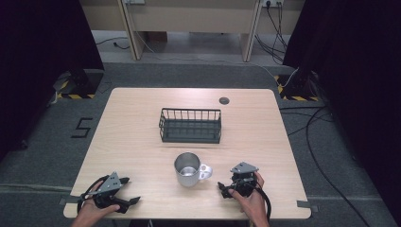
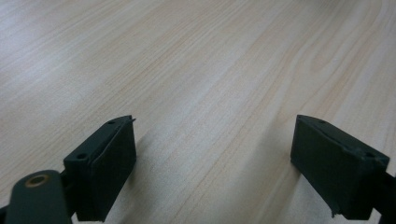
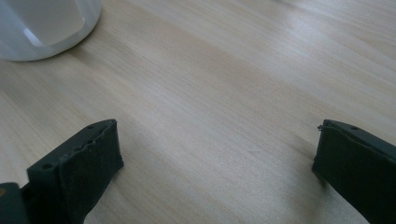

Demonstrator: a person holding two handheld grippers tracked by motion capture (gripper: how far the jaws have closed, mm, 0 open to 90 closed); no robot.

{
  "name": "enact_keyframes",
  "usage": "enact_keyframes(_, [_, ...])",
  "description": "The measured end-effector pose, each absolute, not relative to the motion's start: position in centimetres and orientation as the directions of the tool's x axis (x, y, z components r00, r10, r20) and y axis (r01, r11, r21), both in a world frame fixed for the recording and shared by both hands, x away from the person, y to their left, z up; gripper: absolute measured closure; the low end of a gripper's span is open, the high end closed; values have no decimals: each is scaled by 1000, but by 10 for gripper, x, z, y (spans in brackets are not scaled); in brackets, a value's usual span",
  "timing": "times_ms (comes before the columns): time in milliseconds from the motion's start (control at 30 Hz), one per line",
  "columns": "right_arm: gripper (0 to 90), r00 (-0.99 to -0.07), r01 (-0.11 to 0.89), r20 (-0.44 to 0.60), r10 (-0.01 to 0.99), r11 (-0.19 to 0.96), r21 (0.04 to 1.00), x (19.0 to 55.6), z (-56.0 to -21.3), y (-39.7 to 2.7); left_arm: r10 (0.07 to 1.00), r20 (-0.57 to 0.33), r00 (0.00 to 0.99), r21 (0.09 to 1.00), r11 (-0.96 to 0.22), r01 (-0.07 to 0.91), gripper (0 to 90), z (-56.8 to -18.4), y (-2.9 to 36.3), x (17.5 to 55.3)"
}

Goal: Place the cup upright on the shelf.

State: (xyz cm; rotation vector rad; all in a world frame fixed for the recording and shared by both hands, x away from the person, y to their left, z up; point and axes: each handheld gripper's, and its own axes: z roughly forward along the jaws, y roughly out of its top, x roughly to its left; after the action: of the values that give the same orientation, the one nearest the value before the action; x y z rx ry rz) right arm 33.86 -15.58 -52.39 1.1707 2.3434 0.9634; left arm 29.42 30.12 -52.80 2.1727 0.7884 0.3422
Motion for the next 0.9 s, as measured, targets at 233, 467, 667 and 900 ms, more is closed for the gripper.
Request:
enact_keyframes(233, [12, -599, 564, -6, 800, 427, 707, 338, -524, -156, 637, -14, 771, 754, -500, 426, 136, -528, 301, 294])
enact_keyframes(467, [98, -601, 553, -4, 799, 419, 720, 337, -523, -157, 637, -14, 771, 754, -499, 426, 135, -528, 301, 294])
enact_keyframes(667, [153, -614, 535, 0, 789, 416, 735, 335, -522, -158, 637, -14, 771, 754, -499, 426, 135, -528, 301, 294])
enact_keyframes(900, [155, -628, 504, 5, 778, 402, 764, 329, -514, -157, 637, -14, 771, 754, -499, 426, 135, -528, 301, 294])
